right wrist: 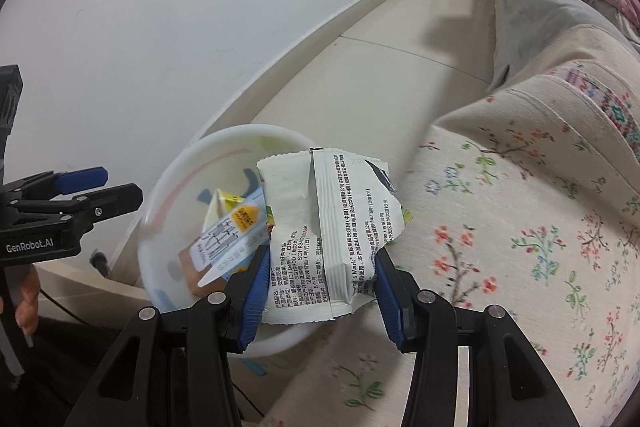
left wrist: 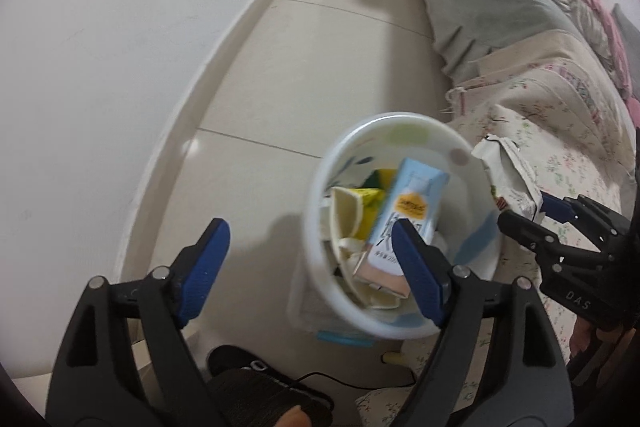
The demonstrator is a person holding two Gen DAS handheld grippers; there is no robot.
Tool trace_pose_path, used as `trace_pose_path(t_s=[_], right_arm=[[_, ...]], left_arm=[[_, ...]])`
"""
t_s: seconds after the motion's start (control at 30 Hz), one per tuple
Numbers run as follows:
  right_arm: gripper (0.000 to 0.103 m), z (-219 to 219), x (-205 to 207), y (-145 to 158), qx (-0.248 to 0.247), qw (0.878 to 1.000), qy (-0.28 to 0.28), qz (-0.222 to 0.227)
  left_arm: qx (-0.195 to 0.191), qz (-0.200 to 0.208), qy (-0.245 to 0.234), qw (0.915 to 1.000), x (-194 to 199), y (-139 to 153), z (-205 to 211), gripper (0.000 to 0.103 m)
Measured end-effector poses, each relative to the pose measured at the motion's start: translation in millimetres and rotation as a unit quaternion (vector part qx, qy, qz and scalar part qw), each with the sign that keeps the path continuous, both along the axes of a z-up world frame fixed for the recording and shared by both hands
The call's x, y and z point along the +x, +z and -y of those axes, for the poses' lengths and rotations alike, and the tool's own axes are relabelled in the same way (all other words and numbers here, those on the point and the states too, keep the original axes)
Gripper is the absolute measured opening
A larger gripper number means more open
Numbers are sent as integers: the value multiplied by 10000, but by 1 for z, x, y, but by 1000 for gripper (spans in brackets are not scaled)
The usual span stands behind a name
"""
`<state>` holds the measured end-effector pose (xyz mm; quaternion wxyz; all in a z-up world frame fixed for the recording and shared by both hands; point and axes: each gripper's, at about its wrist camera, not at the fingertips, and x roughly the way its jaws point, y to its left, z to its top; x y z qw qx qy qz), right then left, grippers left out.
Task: Collect trash
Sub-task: 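Open both grippers over the bin to drop the carton and wrapper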
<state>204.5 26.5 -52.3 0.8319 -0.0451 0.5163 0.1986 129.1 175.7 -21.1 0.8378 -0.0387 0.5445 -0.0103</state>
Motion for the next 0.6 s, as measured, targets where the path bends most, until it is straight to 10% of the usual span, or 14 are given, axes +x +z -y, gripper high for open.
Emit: trace_pose_path(t_s=[0.17, 0.3, 0.6], right_arm=[[53, -13, 1, -1, 98, 9999, 114, 15], [75, -15, 1, 2, 394, 9992, 105, 36], [76, 12, -1, 12, 381, 9990, -226, 41]], left_arm=[[247, 38, 74, 9997, -7, 5, -5, 89], [344, 31, 77, 9994, -7, 4, -5, 97], [157, -61, -6, 9999, -11, 2, -1, 98]])
